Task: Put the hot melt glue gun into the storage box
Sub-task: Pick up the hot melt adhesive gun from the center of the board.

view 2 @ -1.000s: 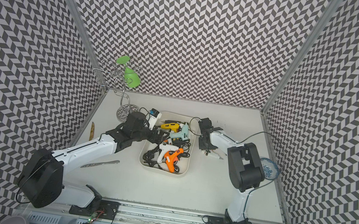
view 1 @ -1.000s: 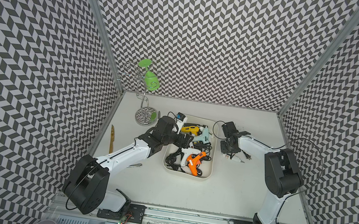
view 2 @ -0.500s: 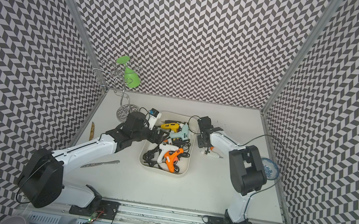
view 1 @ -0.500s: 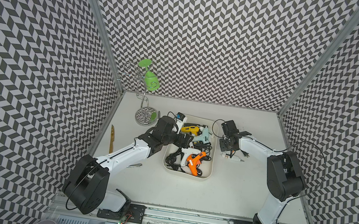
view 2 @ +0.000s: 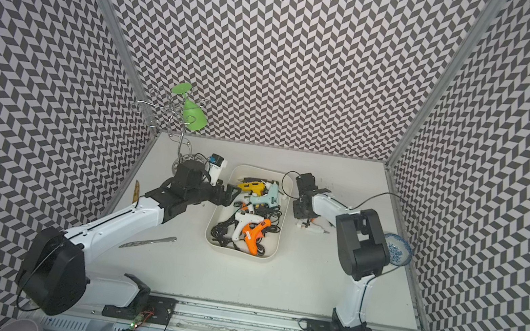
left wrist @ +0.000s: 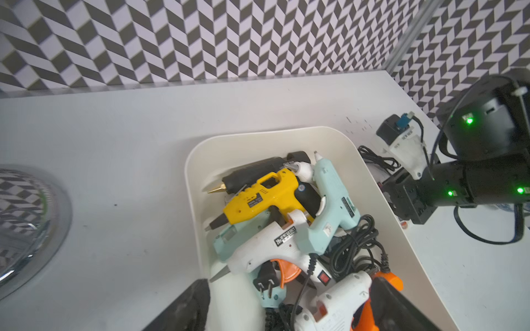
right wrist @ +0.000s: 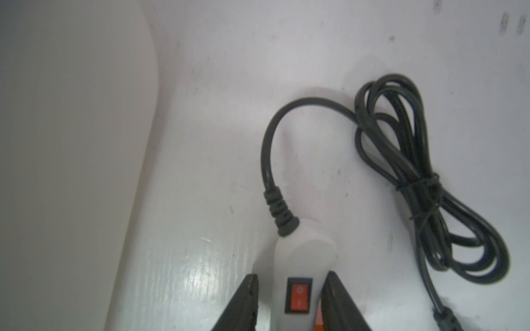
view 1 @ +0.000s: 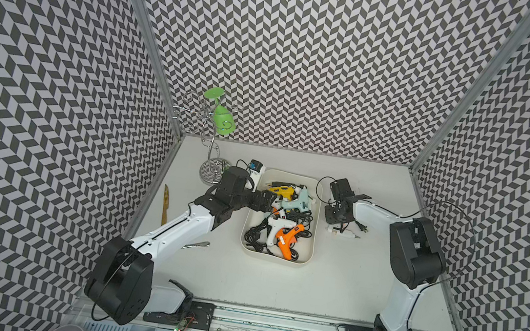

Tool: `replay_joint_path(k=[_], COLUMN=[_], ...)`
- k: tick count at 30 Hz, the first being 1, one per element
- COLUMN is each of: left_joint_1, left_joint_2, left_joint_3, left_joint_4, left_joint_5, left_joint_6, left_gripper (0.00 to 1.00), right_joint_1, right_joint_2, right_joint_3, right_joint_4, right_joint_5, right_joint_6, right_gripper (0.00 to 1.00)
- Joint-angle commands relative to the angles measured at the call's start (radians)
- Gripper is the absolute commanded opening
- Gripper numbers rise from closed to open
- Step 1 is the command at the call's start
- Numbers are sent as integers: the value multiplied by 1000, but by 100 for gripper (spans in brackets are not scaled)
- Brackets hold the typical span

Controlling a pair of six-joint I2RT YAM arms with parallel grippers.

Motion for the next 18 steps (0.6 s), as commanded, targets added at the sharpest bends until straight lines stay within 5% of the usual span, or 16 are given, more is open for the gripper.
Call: replay_joint_path(k=[1, 6, 18], left_joint_1=[51, 139, 179], left_joint_2=[-33, -55, -55], left_joint_3=[23, -28, -83], left_joint_4=[-44, -62, -37], left_joint_5=[-19, 13, 70], left_joint_6=[-8, -48, -72], left_gripper=[92, 92, 92], right_joint_1=[-4, 0, 39], right_joint_2=[62, 41, -168], right_joint_3=[-22, -25, 49], right_joint_4=[21, 23, -85], right_joint_5=[-47, -54, -21], right_joint_6=[2, 2, -48], right_gripper=[28, 9, 4])
